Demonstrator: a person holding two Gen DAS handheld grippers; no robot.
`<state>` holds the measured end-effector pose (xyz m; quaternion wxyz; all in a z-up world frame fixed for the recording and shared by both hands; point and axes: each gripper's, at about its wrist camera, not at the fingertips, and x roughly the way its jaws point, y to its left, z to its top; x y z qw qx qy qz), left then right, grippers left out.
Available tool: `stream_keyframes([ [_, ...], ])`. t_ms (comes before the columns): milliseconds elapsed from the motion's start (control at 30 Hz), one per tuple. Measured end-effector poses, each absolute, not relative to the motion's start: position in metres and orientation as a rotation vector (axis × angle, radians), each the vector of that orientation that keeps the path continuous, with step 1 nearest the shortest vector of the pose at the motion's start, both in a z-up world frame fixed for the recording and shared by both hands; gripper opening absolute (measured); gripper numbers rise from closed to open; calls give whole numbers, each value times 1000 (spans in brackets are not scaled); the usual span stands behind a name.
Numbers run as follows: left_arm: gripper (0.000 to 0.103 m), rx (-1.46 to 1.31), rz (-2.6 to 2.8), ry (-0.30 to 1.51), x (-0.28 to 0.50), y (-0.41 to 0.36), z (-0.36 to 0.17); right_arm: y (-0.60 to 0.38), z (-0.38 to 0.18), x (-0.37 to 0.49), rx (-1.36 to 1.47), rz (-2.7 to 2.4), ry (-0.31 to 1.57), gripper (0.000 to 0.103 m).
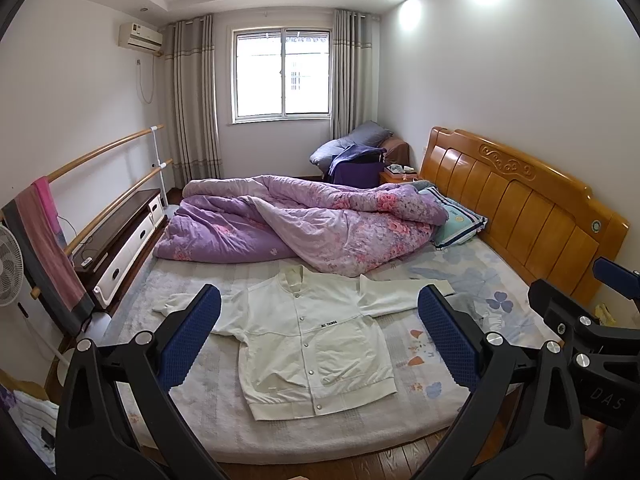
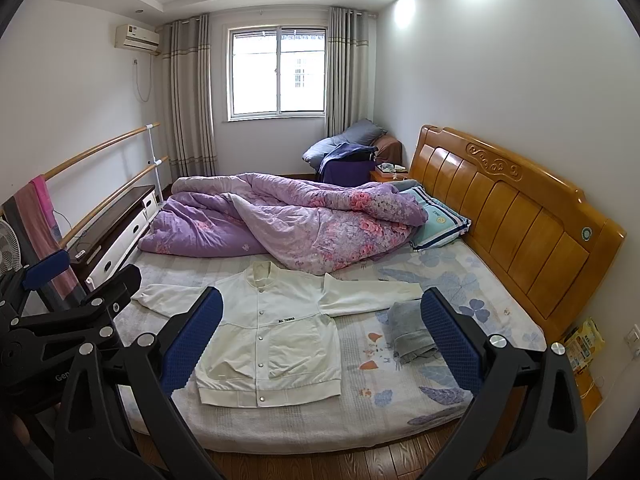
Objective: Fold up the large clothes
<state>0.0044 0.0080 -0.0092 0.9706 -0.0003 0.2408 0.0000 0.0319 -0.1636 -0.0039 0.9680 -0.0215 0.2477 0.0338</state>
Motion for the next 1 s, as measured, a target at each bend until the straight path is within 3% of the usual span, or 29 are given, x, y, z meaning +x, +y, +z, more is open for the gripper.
stream_keyframes([
  [1000, 98, -26, 71, 593, 56, -5, -42, -172, -35, 83, -59, 142, 594, 96],
])
